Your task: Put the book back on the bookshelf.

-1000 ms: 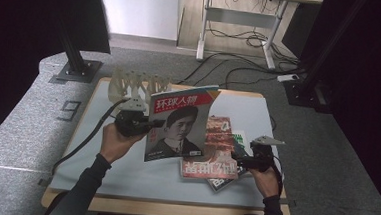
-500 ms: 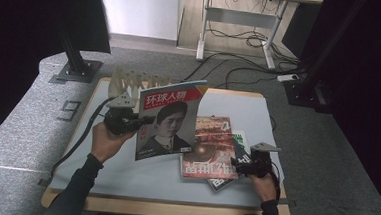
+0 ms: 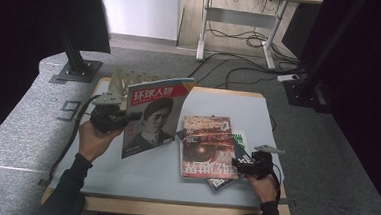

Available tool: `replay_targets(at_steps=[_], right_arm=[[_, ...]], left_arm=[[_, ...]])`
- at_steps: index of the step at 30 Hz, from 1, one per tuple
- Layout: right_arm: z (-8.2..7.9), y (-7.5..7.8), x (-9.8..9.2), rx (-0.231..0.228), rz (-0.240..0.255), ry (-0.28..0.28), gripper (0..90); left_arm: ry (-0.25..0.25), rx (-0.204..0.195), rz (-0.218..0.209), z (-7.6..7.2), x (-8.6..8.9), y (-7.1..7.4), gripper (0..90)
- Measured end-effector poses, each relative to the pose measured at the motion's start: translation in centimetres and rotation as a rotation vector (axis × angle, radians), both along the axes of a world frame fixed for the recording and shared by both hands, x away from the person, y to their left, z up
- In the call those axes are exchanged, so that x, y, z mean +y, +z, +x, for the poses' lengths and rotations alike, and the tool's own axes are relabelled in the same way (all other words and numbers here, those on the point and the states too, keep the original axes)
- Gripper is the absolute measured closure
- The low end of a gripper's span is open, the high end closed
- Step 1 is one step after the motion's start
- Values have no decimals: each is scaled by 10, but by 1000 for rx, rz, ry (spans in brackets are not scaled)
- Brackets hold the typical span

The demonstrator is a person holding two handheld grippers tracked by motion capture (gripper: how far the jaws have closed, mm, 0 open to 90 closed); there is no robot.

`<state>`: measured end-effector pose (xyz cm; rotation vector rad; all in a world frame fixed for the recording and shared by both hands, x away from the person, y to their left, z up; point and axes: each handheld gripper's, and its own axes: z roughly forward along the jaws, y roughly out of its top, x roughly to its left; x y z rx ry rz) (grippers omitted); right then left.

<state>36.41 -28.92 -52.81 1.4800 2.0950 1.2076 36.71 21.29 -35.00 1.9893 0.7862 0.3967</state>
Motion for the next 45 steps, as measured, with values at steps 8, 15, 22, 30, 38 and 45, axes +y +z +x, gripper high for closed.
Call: replay_targets(at_steps=[8,15,22,30,38,45], right_arm=[[0,-3,-2,14,41,-8,0],[1,-2,-2,17,33,-2,0],[1,-3,-2,16,34,-3,0],[1,-4,-3,23,49,-6,0],[1,-5,-4,31,63,-8,0],[2,-6,-5,42,84,-10,0]], left_arm=[[45,3,-7,0,14,0,867],[100,-8,-11,-3,29,9,867],[143,-21,-19,-6,42,17,867],[205,-24,-24,-7,63,23,867],[267,-32,-30,-3,81,25,867],[309,-34,-27,0,93,26,867]])
